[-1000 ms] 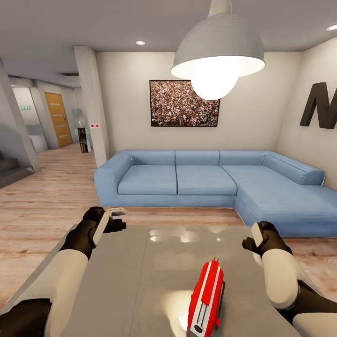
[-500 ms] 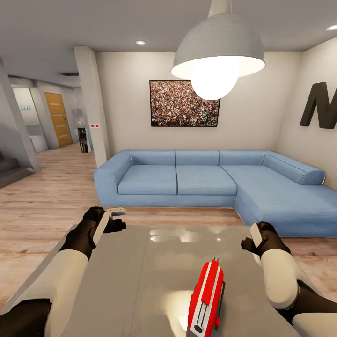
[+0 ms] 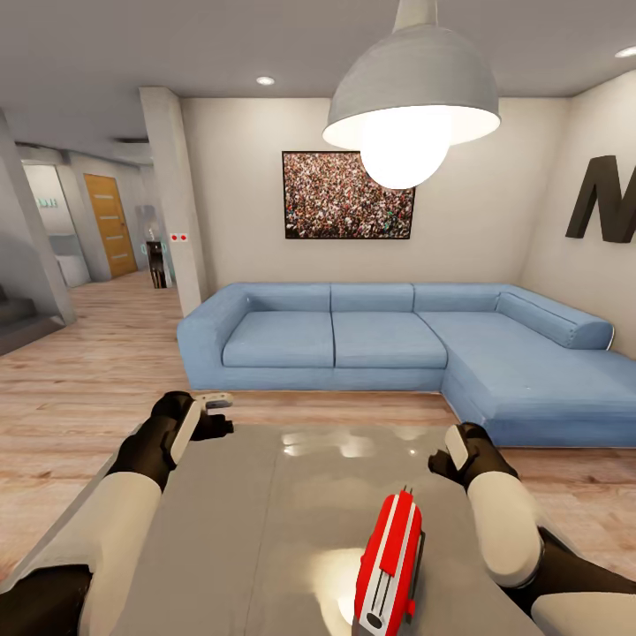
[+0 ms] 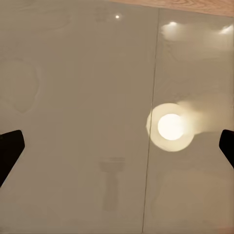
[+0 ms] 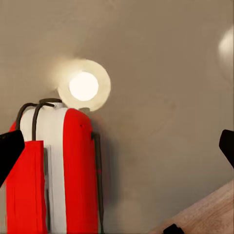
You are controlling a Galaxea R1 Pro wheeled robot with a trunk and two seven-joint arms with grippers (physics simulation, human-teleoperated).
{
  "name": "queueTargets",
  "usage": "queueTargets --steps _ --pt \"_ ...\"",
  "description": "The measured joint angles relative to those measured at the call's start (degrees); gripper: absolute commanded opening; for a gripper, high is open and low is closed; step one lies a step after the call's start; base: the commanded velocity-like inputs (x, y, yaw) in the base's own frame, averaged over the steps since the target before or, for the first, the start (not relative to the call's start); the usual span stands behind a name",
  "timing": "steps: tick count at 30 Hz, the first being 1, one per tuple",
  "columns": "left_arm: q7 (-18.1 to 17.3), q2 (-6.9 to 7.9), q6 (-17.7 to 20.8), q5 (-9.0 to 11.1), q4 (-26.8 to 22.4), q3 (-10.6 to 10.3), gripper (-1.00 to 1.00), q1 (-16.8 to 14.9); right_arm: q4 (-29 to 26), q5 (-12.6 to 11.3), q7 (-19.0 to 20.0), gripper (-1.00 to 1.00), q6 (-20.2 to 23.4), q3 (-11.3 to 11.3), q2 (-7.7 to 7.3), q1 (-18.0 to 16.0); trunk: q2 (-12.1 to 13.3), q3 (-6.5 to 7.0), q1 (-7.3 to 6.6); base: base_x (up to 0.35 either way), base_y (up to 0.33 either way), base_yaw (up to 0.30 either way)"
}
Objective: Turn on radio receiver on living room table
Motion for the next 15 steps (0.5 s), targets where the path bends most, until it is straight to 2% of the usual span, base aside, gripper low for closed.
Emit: queueTargets --steps 2,3,8,9,15 --pt "0.0 0.03 0.0 0.0 0.0 0.0 1.00 0.0 0.0 0.0 -0.1 1.00 -0.1 0.0 0.65 0.0 0.0 0.00 0.00 0.000 0.000 0.000" --pt "0.0 0.06 0.0 0.0 0.0 0.0 1.00 0.2 0.1 -0.1 -0.3 1.00 -0.3 0.6 1.58 0.0 0.0 0.00 0.00 0.000 0.000 0.000" --pt "0.0 0.07 0.0 0.0 0.0 0.0 1.00 0.4 0.1 0.1 -0.5 1.00 -0.5 2.4 2.26 0.0 0.0 0.00 0.00 0.000 0.000 0.000" --pt "0.0 0.06 0.0 0.0 0.0 0.0 1.00 0.4 0.1 -0.1 -0.6 1.00 -0.9 2.9 3.12 0.0 0.0 0.00 0.00 0.000 0.000 0.000" --pt "0.0 0.20 0.0 0.0 0.0 0.0 1.00 0.4 0.1 0.1 -0.6 1.00 -1.1 3.1 3.53 0.0 0.0 0.00 0.00 0.000 0.000 0.000"
